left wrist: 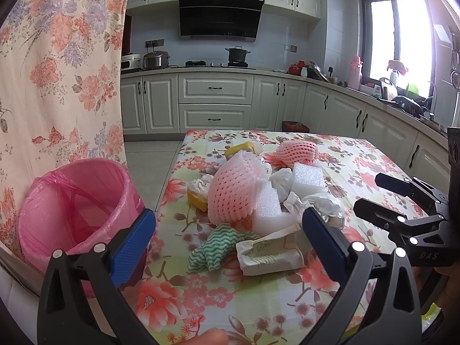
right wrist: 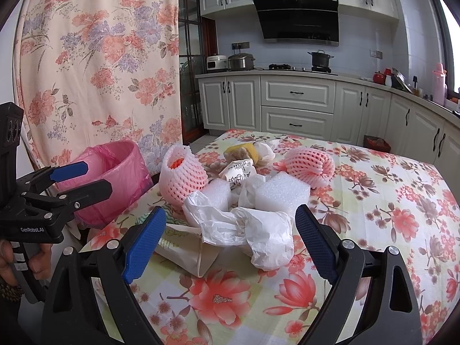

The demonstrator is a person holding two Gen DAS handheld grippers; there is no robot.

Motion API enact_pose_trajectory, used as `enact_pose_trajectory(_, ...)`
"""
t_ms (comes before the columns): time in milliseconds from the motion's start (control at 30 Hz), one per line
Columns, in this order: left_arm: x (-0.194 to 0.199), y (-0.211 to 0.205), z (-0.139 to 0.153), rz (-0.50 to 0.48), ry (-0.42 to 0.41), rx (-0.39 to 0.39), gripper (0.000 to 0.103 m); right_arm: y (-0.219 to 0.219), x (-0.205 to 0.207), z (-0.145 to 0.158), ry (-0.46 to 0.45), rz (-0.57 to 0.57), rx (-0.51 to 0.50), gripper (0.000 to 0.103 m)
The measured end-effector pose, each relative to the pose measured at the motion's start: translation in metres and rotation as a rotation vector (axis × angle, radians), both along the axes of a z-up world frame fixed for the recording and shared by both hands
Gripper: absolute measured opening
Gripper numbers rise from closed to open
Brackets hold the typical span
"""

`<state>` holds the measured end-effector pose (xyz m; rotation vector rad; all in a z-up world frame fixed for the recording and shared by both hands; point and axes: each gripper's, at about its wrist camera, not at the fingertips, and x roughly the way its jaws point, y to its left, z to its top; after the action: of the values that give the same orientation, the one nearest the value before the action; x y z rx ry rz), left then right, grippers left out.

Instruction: Collect trash

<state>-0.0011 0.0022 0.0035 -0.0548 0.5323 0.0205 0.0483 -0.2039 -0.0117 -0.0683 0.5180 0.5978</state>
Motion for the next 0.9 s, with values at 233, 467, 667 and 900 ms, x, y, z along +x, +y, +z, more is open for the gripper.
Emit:
enact_pose_trajectory(233,-0.0001,-0.0003,-0.0002,0.000,-0.001,0.000,0.099,-0.0005,0.0003,-0.0010,0.000,0.000,-0.001,0.086)
enact_pose_trajectory(467,-0.0005,-0.0002,0.0003,0.000,-0.001,0.002,0.099,-0.0002,0.0000,-0.0011,-0.001,0.000,-0.001,0.086)
enact_pose_trajectory(667,-0.0003,-0.0003,0.0001,0.000,-0.001,0.002,0.099,-0.0021,0.0006,0.0009,0.001,-0.003,-0.002,0.086)
enact_pose_trajectory(900,-0.0005,0.0000,0.0003,-0.001,-0.001,0.001,0.099,-0.0029,0.0010,0.0014,0.001,-0.006,-0.001,0.086)
